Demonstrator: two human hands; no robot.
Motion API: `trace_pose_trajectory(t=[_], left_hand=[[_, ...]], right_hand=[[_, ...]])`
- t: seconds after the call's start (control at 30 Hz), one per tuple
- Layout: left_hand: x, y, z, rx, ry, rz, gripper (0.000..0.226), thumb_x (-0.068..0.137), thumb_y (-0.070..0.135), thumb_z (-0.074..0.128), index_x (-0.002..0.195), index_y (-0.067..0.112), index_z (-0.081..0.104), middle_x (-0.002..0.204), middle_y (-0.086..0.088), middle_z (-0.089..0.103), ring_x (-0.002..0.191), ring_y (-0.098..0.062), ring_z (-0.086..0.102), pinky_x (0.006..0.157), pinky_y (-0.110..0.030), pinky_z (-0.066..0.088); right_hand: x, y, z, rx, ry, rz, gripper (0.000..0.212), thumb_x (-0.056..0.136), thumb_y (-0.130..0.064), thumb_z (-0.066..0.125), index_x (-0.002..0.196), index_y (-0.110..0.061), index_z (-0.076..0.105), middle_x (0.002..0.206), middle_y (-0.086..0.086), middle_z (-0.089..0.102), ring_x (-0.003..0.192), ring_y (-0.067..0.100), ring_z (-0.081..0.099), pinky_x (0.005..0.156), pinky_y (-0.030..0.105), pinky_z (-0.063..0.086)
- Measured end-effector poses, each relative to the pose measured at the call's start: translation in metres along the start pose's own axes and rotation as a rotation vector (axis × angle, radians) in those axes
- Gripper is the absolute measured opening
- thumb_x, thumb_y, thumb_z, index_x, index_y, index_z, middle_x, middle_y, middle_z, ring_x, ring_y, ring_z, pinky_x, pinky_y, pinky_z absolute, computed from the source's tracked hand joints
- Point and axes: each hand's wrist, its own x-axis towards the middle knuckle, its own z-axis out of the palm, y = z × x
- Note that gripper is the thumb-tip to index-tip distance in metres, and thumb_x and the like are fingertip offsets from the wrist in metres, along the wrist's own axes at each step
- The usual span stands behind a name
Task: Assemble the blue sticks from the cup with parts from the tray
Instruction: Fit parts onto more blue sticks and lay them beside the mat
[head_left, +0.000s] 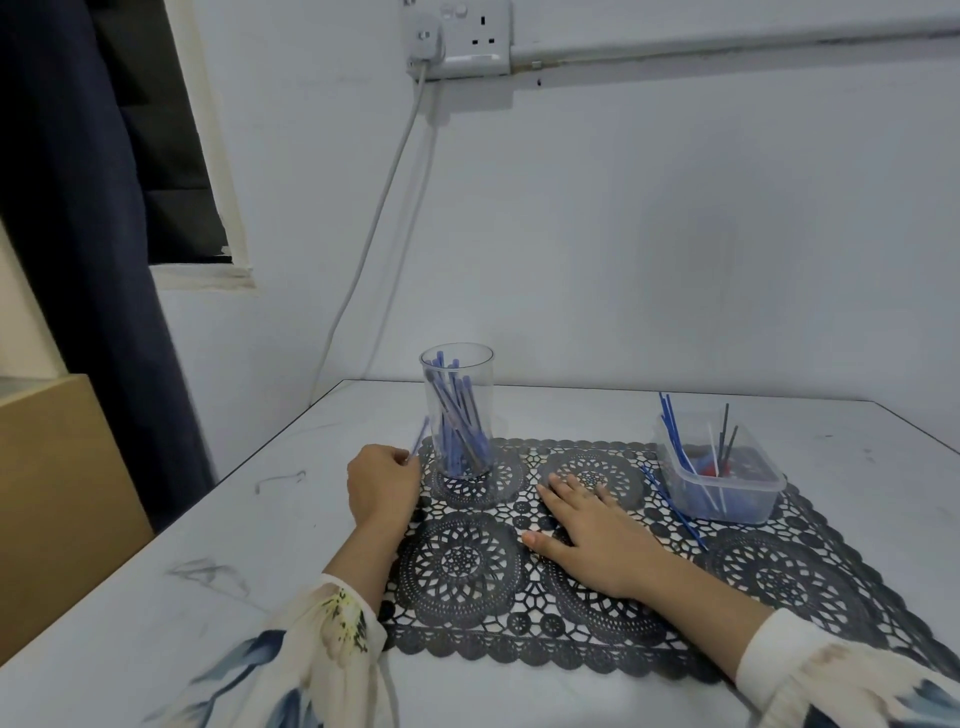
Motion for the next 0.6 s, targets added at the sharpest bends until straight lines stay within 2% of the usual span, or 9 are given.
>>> trace_pose_trajectory(t=[0.1,0.17,0.23,0.37,0.6], left_hand=[[0.0019,-0.0035,0.0037,0.070,-0.037,0.000,0.013,0.080,0.019,0.065,0.074,0.012,0.073,0.074,-0.002,0.068,0.064,-0.017,0.059,0.056,-0.028,0.049],[0.0021,-0.0038,0.0050,0.115,-0.067,0.002,0.010,0.079,0.014,0.064,0.080,0.013,0.074,0.071,-0.001,0.066,0.062,-0.016,0.058,0.054,-0.026,0.046],[0.0017,-0.0035,0.0066,0.148,-0.088,-0.001,0.010,0.078,0.012,0.064,0.080,0.014,0.074,0.068,0.002,0.062,0.062,-0.015,0.056,0.054,-0.026,0.046],[0.0021,-0.0046,0.0092,0.163,-0.104,-0.002,0.007,0.077,0.015,0.065,0.078,0.018,0.071,0.077,0.001,0.065,0.069,-0.016,0.058,0.056,-0.026,0.044],[0.0042,-0.0075,0.0108,0.137,-0.111,-0.004,0.006,0.072,0.015,0.066,0.077,0.018,0.068,0.079,0.003,0.063,0.073,-0.016,0.057,0.057,-0.025,0.042]], right_hand=[[0.0002,-0.0003,-0.0003,0.003,-0.006,0.003,0.114,0.055,-0.084,-0.012,0.150,-0.022,0.003,0.157,-0.002,-0.003,0.143,0.013,-0.005,0.115,0.037,-0.003],[-0.0003,-0.0012,-0.0014,-0.001,-0.008,0.006,0.109,0.058,-0.081,-0.008,0.150,-0.022,0.004,0.157,-0.002,-0.003,0.143,0.013,-0.005,0.115,0.037,-0.003],[-0.0004,-0.0017,-0.0022,-0.003,-0.009,0.007,0.108,0.059,-0.080,-0.006,0.150,-0.022,0.004,0.157,-0.002,-0.003,0.143,0.013,-0.005,0.115,0.037,-0.003],[-0.0004,-0.0012,-0.0020,-0.001,-0.014,0.006,0.110,0.057,-0.081,-0.008,0.150,-0.022,0.004,0.157,-0.003,-0.003,0.143,0.013,-0.005,0.116,0.037,-0.003],[-0.0002,-0.0001,-0.0010,-0.002,-0.014,0.005,0.109,0.058,-0.081,-0.007,0.150,-0.022,0.004,0.157,-0.003,-0.004,0.143,0.013,-0.005,0.116,0.038,-0.003]])
